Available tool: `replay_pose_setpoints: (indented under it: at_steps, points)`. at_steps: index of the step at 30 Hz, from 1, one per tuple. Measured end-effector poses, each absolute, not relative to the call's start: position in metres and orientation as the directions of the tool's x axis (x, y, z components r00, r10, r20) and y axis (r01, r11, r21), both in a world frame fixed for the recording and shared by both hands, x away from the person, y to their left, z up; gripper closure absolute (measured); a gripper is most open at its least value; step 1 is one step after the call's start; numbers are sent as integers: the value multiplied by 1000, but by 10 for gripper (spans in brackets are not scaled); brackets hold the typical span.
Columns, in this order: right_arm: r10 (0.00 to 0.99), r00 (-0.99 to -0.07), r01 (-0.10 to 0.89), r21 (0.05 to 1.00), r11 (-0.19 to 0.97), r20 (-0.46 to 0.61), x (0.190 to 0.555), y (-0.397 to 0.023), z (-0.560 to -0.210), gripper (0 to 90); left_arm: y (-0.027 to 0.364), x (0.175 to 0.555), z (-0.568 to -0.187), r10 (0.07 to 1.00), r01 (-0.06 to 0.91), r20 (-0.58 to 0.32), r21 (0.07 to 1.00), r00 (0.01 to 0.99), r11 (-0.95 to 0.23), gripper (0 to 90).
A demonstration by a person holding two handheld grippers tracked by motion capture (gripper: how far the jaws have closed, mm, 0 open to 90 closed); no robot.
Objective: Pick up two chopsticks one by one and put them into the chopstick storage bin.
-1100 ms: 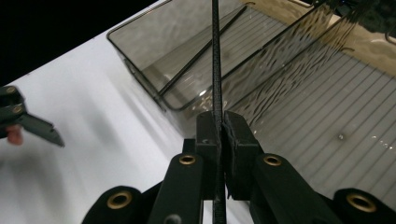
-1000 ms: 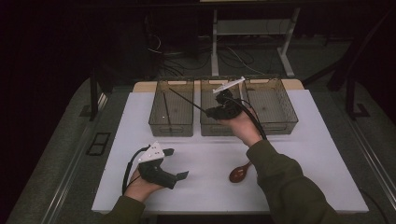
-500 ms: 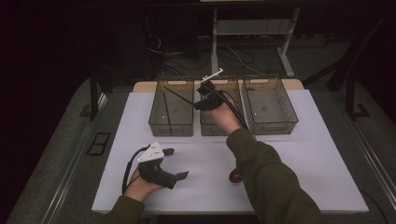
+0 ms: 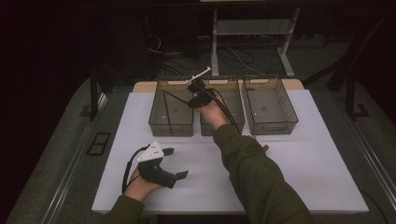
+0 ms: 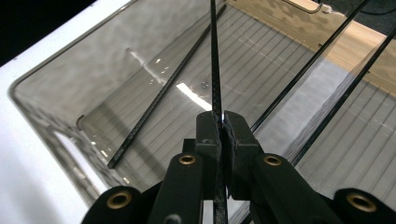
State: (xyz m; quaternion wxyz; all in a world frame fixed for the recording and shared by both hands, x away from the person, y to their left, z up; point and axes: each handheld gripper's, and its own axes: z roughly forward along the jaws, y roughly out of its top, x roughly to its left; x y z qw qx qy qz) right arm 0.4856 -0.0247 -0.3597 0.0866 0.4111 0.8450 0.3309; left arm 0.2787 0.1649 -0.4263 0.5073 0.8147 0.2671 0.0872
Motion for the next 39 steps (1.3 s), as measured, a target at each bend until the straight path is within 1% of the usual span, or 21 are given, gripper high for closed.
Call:
replay_pose_setpoints:
  at_steps: [6,13,14,17,19,21,22,27,31,33,39]
  points:
    - [755,-648,633,623,459,102,487,-15,-365,841,164,278,-426,521,345,-129,873,844,-343,0]
    - [749,-654,631,624,461,108,486,-9,-369,833,164,279,-426,516,343,-128,873,847,-346,0]
    - [746,-657,626,631,459,110,486,-10,-369,821,164,279,-426,516,343,-128,873,847,-347,0]
    - [749,-654,616,648,448,105,485,-11,-366,745,165,279,-425,518,340,-123,874,847,-348,0]
    - [748,-655,609,658,444,102,484,-13,-363,713,165,279,-426,520,342,-125,874,845,-345,0]
    - [749,-654,607,666,433,108,484,-16,-359,650,165,279,-426,520,342,-126,874,845,-344,0]
    - [745,-657,605,669,432,114,483,-17,-357,637,165,279,-426,520,342,-125,874,845,-346,0]
    - [705,-699,567,691,448,117,475,-26,-348,515,165,279,-426,521,345,-126,872,844,-348,0]
    - [683,-715,564,700,438,149,467,-38,-341,432,164,278,-426,524,344,-123,872,843,-349,0]
    - [679,-723,544,712,445,128,462,-45,-338,414,164,278,-426,525,345,-122,870,842,-352,0]
    - [654,-744,515,743,428,139,449,-68,-334,360,164,278,-426,527,343,-114,867,842,-362,0]
